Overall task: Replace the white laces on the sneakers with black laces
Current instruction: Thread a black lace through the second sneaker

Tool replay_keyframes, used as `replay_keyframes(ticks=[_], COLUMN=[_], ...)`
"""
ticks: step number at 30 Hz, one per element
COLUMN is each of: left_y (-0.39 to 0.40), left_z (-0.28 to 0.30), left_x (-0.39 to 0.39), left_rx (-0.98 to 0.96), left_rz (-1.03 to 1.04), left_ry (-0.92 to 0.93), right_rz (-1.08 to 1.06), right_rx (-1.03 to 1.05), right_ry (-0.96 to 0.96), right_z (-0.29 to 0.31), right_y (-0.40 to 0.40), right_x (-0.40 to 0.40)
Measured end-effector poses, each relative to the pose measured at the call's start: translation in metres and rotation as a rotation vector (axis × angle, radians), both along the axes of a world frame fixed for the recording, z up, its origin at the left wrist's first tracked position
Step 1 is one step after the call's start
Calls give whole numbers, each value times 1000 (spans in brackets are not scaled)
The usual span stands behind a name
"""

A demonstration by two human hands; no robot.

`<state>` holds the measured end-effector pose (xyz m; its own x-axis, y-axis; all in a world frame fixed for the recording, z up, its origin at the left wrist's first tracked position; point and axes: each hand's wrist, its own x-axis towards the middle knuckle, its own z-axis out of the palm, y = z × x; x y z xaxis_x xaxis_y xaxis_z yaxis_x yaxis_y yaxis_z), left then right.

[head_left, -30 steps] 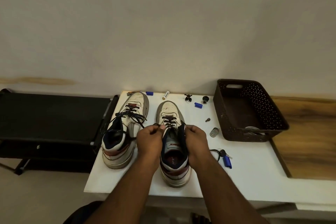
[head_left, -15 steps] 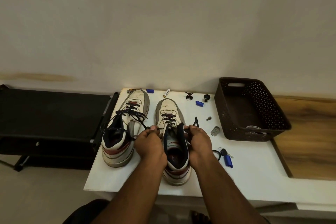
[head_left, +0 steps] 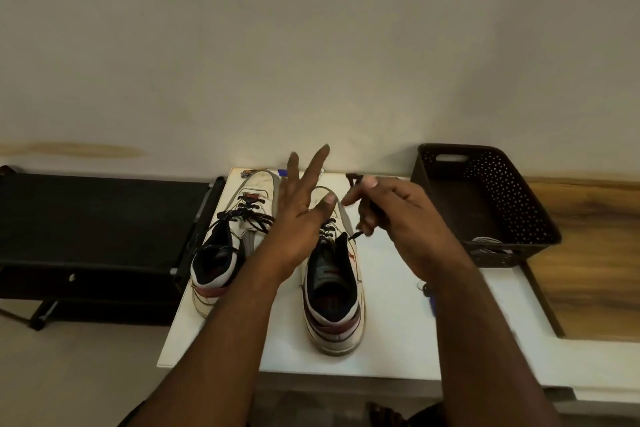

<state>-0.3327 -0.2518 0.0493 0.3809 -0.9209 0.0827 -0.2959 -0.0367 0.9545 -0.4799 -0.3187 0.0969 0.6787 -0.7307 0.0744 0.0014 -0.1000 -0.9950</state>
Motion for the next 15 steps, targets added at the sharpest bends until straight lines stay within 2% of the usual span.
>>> replay_keyframes(ticks=[2,4,6,9,12,15], left_y=[-4,-3,3,19,33,42], left_z=[4,8,11,16,20,20], left_x=[2,6,11,20,23,14], left_rx=[29,55,56,75,121,95], left_rz=[-83,-127,-143,-76,13,109], left_ry=[62,40,21,27,-27,-56], right_rz=[84,64,-60,-355,-624,-623], right_rx=[-1,21,-17,-194,-183,-220], right_ry=[31,38,86,301,395,535], right_z=[2,-1,-8,-31,-56,-65], right_y=[0,-4,-13,-31,-48,-50], right_x=[-3,-9,-14,-18,-17,-11])
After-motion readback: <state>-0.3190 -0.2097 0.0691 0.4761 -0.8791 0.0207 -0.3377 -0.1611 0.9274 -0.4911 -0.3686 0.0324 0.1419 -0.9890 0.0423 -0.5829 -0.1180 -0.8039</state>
